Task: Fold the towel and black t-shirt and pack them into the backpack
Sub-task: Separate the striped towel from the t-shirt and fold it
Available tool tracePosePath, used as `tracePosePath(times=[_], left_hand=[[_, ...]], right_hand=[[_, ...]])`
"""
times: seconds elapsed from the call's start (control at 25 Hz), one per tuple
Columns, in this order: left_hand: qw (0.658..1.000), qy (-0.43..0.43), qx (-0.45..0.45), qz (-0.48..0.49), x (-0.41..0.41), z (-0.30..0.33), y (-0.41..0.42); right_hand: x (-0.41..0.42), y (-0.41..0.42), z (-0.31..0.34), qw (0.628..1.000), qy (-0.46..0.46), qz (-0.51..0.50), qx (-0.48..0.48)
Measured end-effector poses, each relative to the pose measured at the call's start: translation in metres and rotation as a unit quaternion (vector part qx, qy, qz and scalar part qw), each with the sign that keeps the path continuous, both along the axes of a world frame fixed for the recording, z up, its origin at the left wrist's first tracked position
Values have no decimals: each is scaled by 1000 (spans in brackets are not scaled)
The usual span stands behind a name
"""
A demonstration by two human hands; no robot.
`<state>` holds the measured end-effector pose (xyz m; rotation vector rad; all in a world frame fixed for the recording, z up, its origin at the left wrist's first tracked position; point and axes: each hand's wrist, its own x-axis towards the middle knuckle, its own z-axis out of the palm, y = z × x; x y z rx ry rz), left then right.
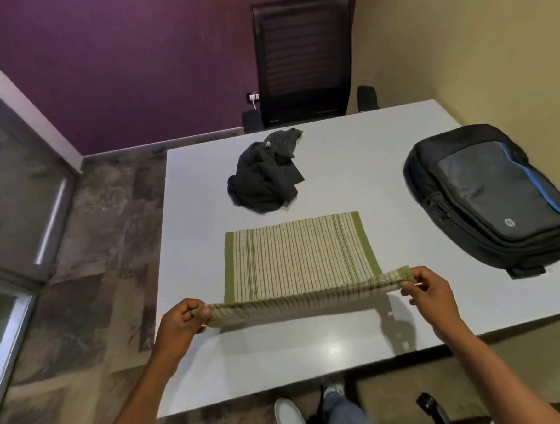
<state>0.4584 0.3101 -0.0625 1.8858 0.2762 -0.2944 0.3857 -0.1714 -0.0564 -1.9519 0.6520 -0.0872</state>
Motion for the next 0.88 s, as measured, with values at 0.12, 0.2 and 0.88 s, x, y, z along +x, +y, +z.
tracePosePath(times=[0.12,0.2,0.88], left_hand=[[999,40,12,-13,-18,-11,4],[998,56,9,-20,-21,-13,3],[992,6,68,108,127,-37,-32]], right_hand=[[-25,6,-11,999,32,-7,12],[-36,8,-13,999,42,-26,24],[145,-17,-27,997,40,-15,-69]])
